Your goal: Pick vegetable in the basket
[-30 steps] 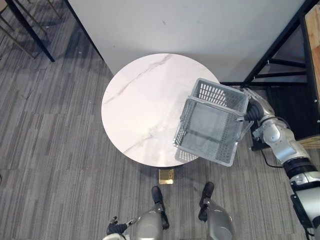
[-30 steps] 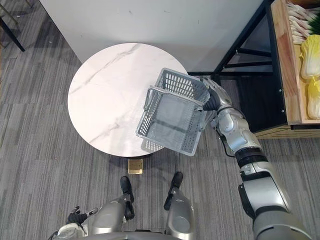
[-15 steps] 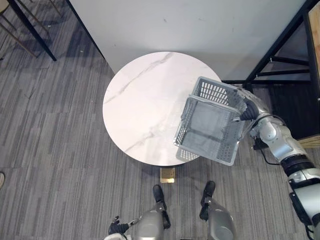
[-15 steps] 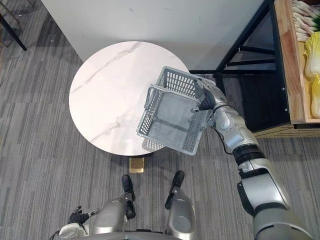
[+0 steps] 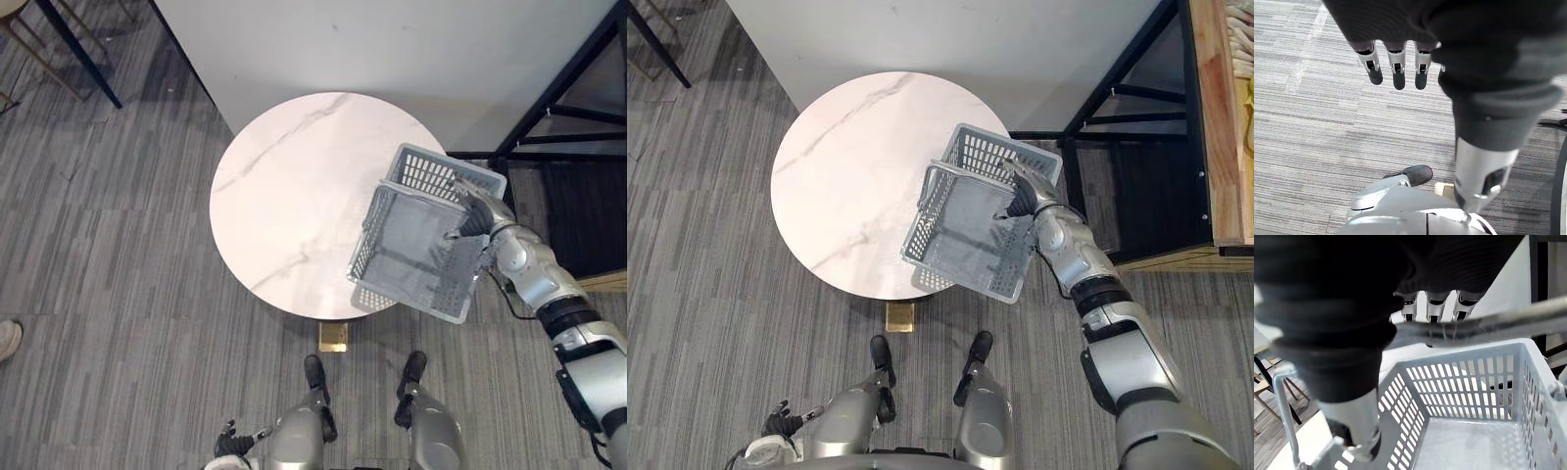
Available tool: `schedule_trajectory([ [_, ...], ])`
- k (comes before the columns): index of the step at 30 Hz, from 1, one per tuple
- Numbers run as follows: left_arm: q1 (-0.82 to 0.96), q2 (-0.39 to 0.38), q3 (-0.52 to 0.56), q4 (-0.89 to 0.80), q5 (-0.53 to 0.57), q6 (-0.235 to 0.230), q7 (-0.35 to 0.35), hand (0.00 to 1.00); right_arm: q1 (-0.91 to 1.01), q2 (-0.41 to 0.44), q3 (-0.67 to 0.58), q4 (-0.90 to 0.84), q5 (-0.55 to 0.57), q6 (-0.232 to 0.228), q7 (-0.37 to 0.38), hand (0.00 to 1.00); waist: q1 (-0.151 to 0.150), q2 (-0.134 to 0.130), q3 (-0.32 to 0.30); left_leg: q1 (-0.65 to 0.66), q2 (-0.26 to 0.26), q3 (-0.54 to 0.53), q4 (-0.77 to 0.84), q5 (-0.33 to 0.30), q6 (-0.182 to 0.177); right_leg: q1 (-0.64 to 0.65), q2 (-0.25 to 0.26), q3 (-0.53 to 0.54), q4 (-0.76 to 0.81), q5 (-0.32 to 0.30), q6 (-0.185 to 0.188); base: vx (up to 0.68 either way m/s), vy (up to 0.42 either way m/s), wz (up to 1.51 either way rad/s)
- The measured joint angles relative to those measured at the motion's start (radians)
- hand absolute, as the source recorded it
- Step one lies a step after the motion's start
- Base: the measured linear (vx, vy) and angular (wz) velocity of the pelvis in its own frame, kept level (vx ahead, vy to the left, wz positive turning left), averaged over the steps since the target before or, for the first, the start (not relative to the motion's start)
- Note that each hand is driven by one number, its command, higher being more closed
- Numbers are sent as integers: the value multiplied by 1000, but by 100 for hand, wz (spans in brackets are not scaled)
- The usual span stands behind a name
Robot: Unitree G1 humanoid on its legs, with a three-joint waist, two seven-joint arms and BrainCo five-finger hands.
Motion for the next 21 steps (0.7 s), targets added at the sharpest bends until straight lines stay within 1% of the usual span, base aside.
schedule_trajectory([
  [2,-4,0,-1,0,0,-3,1,0,-10,0,0,14,0,4,-2,100,7,2,15,1,0,-1,0,2,0,0,0,0,3,0,0,16,-10,-1],
  [4,-6,0,-11,5,0,-6,3,0,-32,1,0,32,0,5,-3,100,7,3,22,-1,0,-2,0,1,-2,-1,0,0,3,0,0,0,0,0],
  [15,-13,-1,-52,13,-9,-16,15,0,-71,2,-1,98,0,3,-13,100,13,7,25,-16,0,-3,0,7,2,-17,-1,0,8,0,-1,31,-13,0],
  [19,-13,-1,-55,14,-8,-19,16,0,-74,2,-1,127,-3,-43,-33,100,14,7,25,-11,-1,-2,0,8,2,-13,-1,1,8,0,-1,36,-18,-1],
  [21,-13,-1,-55,14,-8,-19,16,0,-72,2,-1,132,-23,-62,-38,100,14,7,25,-6,0,-2,0,9,3,-9,-1,2,8,0,-1,46,-23,-1],
])
